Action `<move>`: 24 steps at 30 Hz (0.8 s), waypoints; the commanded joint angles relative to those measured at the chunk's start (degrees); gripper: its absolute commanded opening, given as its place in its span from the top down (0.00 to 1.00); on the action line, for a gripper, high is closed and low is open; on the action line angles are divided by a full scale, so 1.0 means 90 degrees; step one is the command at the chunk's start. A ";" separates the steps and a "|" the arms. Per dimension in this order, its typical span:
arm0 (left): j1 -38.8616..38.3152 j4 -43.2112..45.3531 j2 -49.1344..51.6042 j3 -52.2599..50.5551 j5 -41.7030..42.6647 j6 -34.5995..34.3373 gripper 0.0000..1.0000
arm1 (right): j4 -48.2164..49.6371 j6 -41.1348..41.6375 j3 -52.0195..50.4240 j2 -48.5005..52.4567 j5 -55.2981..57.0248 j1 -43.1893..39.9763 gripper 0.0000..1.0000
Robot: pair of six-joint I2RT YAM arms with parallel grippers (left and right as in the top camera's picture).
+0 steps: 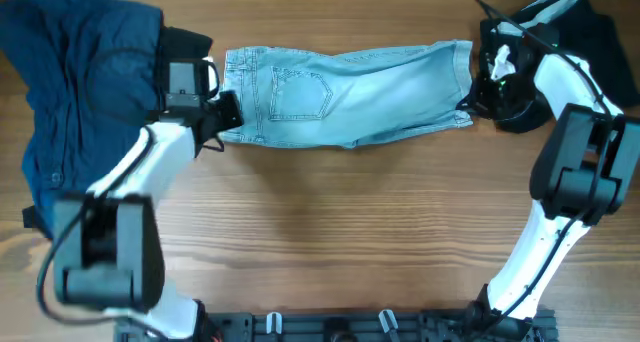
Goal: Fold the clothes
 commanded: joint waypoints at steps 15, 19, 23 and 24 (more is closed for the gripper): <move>-0.0022 0.0413 0.1761 0.0068 0.0289 -0.0015 0.96 | 0.0053 -0.0539 -0.0143 -0.0996 -0.0393 0.0155 0.96; -0.0022 0.0415 0.1761 0.0068 0.0291 -0.0039 0.96 | 0.0063 -0.0542 -0.0143 -0.1875 -0.0583 0.0835 0.96; -0.0022 0.0418 0.1761 0.0068 0.0291 -0.0039 0.96 | 0.0624 -0.0061 -0.0143 -0.2205 -0.0576 0.2628 0.96; -0.0022 0.0413 0.1761 0.0068 0.0291 -0.0039 0.96 | 0.0792 0.0053 -0.0143 -0.2203 -0.0561 0.2939 0.96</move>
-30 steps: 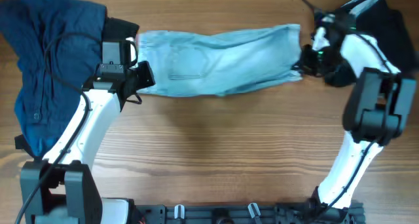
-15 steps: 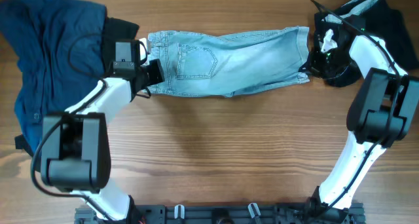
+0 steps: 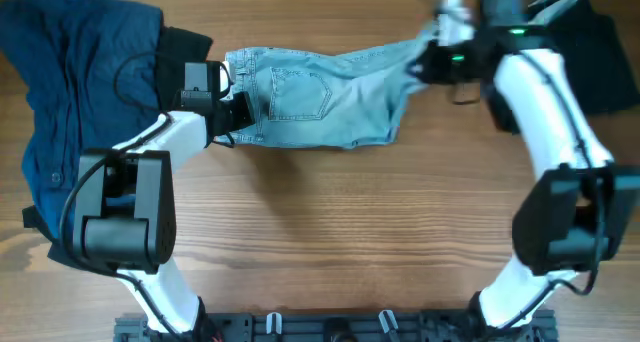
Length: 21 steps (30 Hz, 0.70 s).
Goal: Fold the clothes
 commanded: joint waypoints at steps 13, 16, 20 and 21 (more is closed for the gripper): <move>0.0012 -0.0202 0.0512 -0.0250 -0.0306 -0.0036 0.96 | 0.2317 0.1370 -0.0002 0.0104 0.0697 0.3466 0.96; 0.0034 -0.0236 0.0500 -0.0245 -0.0289 -0.0034 0.96 | 0.2494 0.1598 -0.0002 0.0355 0.0746 0.3497 0.96; 0.0287 -0.0670 0.0080 -0.0231 -0.0289 -0.0034 0.41 | 0.2664 0.1600 -0.0002 0.0374 0.0767 0.3507 0.96; 0.0328 -0.0748 -0.0005 -0.0231 -0.0289 -0.0034 0.34 | 0.2703 0.1608 -0.0002 0.0374 0.0767 0.3492 0.96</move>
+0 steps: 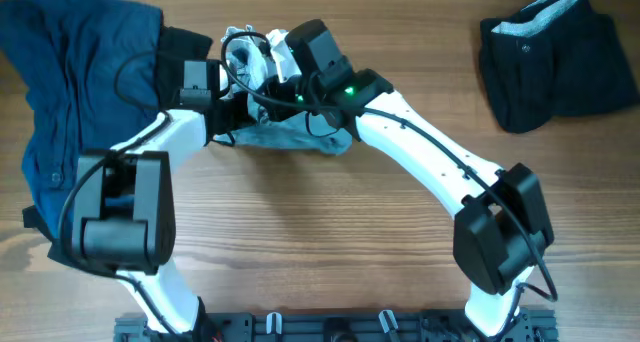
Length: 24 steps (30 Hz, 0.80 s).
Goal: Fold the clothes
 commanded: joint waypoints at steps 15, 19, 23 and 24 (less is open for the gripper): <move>0.0746 -0.2103 -0.1579 -0.0313 -0.0835 0.0036 0.62 | 0.0323 0.0185 0.0002 0.0034 0.0068 -0.0019 0.96; 0.0746 -0.2514 -0.2144 -0.0313 -0.1970 0.0039 0.90 | 0.0296 0.0180 0.0002 0.0034 0.0070 -0.0032 0.96; 0.0746 -0.2567 -0.1921 -0.0316 -0.2208 0.0041 0.96 | 0.0272 0.0172 0.0002 0.0034 0.0068 -0.0032 0.96; 0.0746 -0.2565 -0.1753 -0.0316 -0.2397 0.0039 0.96 | 0.0243 0.0158 0.0002 0.0034 0.0068 -0.0032 0.96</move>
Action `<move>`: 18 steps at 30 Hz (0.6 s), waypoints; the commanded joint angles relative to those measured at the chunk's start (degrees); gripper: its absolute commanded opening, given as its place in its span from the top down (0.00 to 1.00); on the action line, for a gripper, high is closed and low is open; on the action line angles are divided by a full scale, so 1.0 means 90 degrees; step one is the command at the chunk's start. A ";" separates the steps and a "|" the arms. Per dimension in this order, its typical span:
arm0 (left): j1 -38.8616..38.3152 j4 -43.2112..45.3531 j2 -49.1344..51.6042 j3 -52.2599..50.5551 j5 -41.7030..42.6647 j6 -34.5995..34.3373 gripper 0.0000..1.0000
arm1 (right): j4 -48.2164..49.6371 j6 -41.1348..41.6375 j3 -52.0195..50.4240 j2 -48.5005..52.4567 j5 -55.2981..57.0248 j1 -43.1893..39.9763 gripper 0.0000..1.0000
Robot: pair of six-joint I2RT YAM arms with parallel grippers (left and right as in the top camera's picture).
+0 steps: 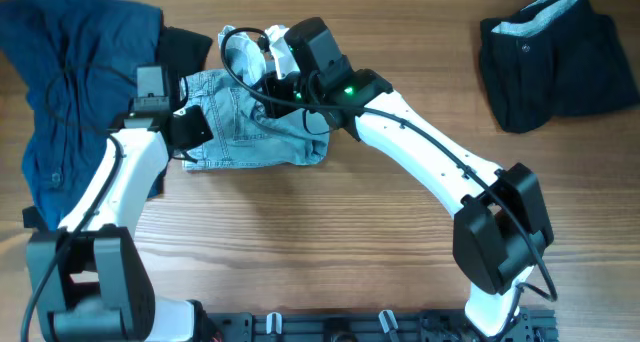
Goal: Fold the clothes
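The light blue jeans (255, 132) lie doubled over left of the table's middle, back pocket up. My left gripper (190, 132) sits at their left edge, shut on the denim there. My right gripper (262, 62) reaches across from the right and rests on the far edge of the doubled jeans; its fingers are largely hidden by its own body and cables, and it appears shut on the leg ends.
A heap of dark blue clothing (70, 82) fills the far left, with a black piece (188, 44) at its edge. A black folded garment (550, 62) lies at the far right corner. The arms' base rail (330, 327) runs along the near edge.
My left gripper has moved left and nearer with the jeans' edge. The jeans, bunched under the right gripper before, now lie flatter and spread wider. The right gripper has stayed in place.
The jeans lay stretched out full length, my left gripper at the waistband and my right at the leg ends. The right gripper was then partway left with the legs lifted, then over the waist end. Now the jeans lie doubled over.
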 commanded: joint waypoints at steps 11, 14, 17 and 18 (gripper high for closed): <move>-0.0061 0.0631 0.1467 -0.0039 -0.0272 -0.0228 0.96 | -0.0092 0.0019 0.0002 0.0015 0.0066 -0.0058 0.96; -0.0457 0.0991 0.1710 -0.0039 -0.0051 -0.0342 0.96 | -0.0153 0.0027 0.0002 0.0012 0.0046 -0.0148 0.96; -0.1195 0.1574 0.2079 -0.0039 0.0151 -0.0605 0.96 | -0.0260 0.0027 0.0002 0.0005 -0.0109 -0.0330 0.96; -0.1447 0.1797 0.2183 -0.0039 0.0250 -0.0733 0.96 | -0.0311 0.0022 0.0002 -0.0017 -0.0151 -0.0423 0.96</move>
